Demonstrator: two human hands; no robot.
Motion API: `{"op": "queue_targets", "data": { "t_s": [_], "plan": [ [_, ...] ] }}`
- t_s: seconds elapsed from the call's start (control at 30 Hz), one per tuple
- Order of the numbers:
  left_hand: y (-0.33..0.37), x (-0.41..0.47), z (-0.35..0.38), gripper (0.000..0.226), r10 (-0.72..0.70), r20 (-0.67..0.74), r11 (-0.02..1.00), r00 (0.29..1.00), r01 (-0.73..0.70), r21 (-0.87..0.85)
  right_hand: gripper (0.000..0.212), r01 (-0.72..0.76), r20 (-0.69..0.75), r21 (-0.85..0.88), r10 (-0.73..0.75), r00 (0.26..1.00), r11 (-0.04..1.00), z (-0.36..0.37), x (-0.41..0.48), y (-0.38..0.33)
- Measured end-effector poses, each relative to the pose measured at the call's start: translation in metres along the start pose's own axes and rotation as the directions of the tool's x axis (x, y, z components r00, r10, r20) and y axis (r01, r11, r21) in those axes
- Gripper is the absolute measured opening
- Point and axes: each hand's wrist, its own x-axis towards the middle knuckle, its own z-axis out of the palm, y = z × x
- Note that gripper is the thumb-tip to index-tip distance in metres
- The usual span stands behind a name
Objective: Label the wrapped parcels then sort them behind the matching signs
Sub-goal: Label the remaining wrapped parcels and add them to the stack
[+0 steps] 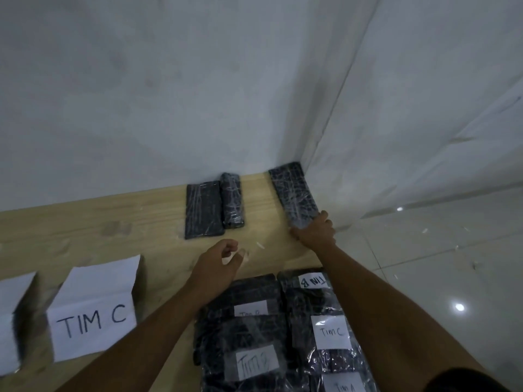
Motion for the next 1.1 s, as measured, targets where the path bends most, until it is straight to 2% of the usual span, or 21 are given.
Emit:
{"op": "queue_targets", "data": {
  "t_s": [0.07,0.2,0.37,0.47,0.57,0.67,0.7,0.87,0.97,1.1],
  "plan": [
    [-0.001,-0.002,-0.002,0.027,0.003,-0.011,1.0,1.0,-0.003,0.002,0.106,0.008,0.002,0.018,-0.008,1.0,1.0,0.002,0.0,0.002],
    [0.0,-0.007,-0.012,0.022,0.013,-0.013,1.0,1.0,-0.013,-0.005,0.094,0.064,-0.122,0.034,-0.06,0.991,0.997,0.003,-0.01,-0.003],
    [0.001,-0.016,-0.03,0.018,0.023,0.019,0.999,1.0,-0.022,-0.025,0.082,0.196,-0.205,0.173,-0.159,0.966,0.965,-0.009,-0.032,-0.009],
    [0.0,-0.026,-0.043,0.023,0.016,0.022,0.999,1.0,-0.015,-0.049,0.086,0.196,-0.193,0.284,-0.144,0.971,0.939,-0.019,-0.054,-0.01],
    [-0.005,-0.041,-0.062,0.025,0.022,0.009,0.995,1.0,-0.021,-0.095,0.076,0.299,-0.188,0.354,-0.246,0.951,0.886,-0.026,-0.085,-0.014],
    [-0.02,-0.061,-0.088,0.021,-0.001,-0.035,0.981,0.999,-0.006,-0.193,0.049,0.405,-0.134,0.382,-0.384,0.914,0.831,-0.027,-0.135,-0.026],
    [-0.025,-0.066,-0.094,0.021,-0.023,-0.048,0.976,0.999,0.012,-0.219,0.046,0.439,-0.107,0.394,-0.434,0.895,0.808,-0.027,-0.149,-0.028],
    [-0.091,-0.097,-0.156,0.024,-0.15,-0.069,0.927,0.986,0.116,-0.356,0.067,0.447,0.105,0.442,-0.54,0.835,0.778,0.012,-0.221,-0.048],
    [-0.129,-0.117,-0.193,0.024,-0.22,-0.08,0.832,0.972,0.144,-0.535,0.099,0.406,0.215,0.425,-0.525,0.823,0.809,0.048,-0.259,-0.057],
    [-0.183,-0.153,-0.243,0.027,-0.28,-0.133,0.781,0.951,0.145,-0.608,0.094,0.42,0.341,0.347,-0.53,0.776,0.839,0.104,-0.317,-0.074]
  ]
}}
